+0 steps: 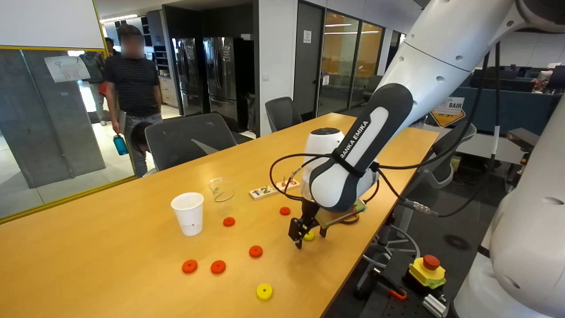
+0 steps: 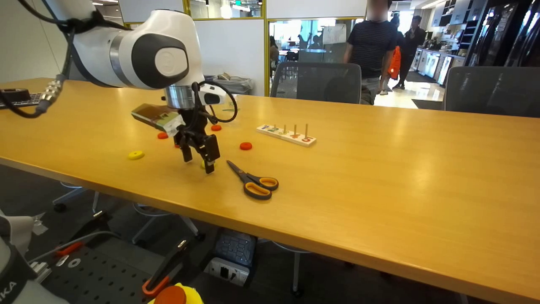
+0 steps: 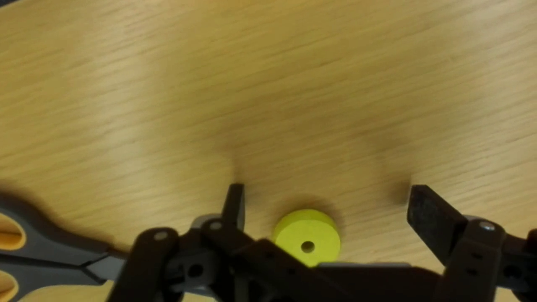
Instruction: Put one yellow block in the clear cup then put the orange blocks in the white cup, then put the last yellow block in the clear cup
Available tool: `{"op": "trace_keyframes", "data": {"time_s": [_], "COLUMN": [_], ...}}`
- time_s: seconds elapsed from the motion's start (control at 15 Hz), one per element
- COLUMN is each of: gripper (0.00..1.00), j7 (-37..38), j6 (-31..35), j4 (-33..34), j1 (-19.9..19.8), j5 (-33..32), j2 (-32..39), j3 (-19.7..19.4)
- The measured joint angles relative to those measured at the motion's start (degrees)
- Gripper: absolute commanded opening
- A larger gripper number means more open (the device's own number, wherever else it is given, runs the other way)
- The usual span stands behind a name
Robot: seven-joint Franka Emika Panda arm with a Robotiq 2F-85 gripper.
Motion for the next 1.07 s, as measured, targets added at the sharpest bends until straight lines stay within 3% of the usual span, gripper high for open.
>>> {"op": "trace_keyframes", "data": {"time_s": [0.67,0.73,0.8,1.07], "gripper": [1.0,0.75,0.73,0.43], "j7": [-3.72,-3.94,-4.11,-4.17], "j6": [-0.02,-0.04,-0.08,-0.1], "j4": [1.46,1.63,1.86,2.67], "j1": [0.02,0.02,0.02,0.02], "j5": [1.89,1.93,1.93,1.88], "j2": [0.79,1.05,1.32,1.89], "j3": [-1.14,-1.25,-1.33,-1.67]}}
